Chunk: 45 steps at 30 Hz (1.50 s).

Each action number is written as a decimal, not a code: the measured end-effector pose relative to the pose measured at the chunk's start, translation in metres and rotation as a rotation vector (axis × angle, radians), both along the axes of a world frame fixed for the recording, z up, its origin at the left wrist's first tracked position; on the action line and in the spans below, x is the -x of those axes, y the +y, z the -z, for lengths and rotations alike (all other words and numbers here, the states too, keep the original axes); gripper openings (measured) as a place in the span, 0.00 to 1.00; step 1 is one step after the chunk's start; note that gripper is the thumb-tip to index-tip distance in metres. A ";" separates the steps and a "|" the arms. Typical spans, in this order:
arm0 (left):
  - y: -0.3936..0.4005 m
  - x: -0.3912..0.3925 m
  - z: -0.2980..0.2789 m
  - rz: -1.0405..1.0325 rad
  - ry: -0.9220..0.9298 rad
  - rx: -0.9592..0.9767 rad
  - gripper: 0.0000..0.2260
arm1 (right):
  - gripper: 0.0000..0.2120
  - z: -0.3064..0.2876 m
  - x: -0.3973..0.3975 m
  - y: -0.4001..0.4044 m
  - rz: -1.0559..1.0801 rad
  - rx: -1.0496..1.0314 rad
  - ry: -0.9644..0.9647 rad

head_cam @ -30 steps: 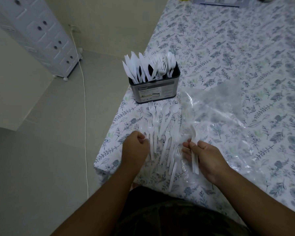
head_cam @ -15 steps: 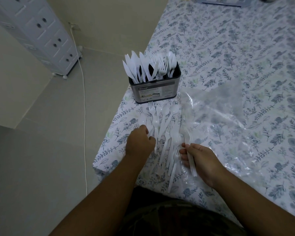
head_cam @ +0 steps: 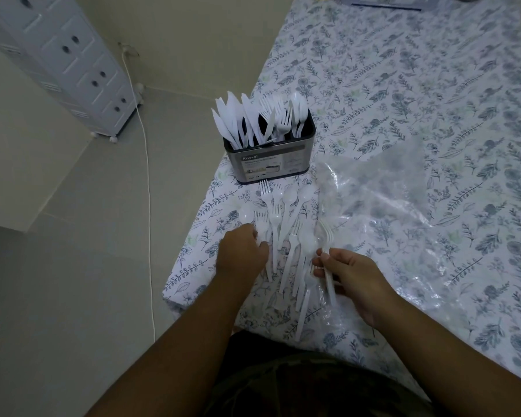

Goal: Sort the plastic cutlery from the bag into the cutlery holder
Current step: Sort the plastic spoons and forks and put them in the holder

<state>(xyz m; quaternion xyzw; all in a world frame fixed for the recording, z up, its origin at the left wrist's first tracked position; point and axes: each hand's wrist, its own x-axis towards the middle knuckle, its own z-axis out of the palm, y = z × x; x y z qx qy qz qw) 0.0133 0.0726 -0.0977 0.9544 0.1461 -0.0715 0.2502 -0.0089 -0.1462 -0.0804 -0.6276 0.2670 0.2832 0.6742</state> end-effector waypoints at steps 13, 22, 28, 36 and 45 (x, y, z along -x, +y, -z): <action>-0.002 0.001 -0.004 -0.034 0.033 0.073 0.06 | 0.06 -0.012 0.004 0.003 -0.063 -0.063 -0.002; -0.034 0.024 -0.031 -0.223 0.001 0.736 0.07 | 0.06 -0.023 0.000 0.011 -0.103 -0.091 -0.087; -0.054 0.033 -0.030 -0.174 0.007 0.904 0.08 | 0.07 -0.025 0.001 0.009 -0.091 -0.122 -0.129; -0.058 0.034 -0.018 0.004 0.062 0.832 0.10 | 0.07 -0.020 0.003 -0.001 -0.019 -0.103 -0.055; -0.037 0.005 -0.006 -0.018 -0.024 0.219 0.09 | 0.09 -0.017 0.008 -0.004 0.000 -0.122 -0.013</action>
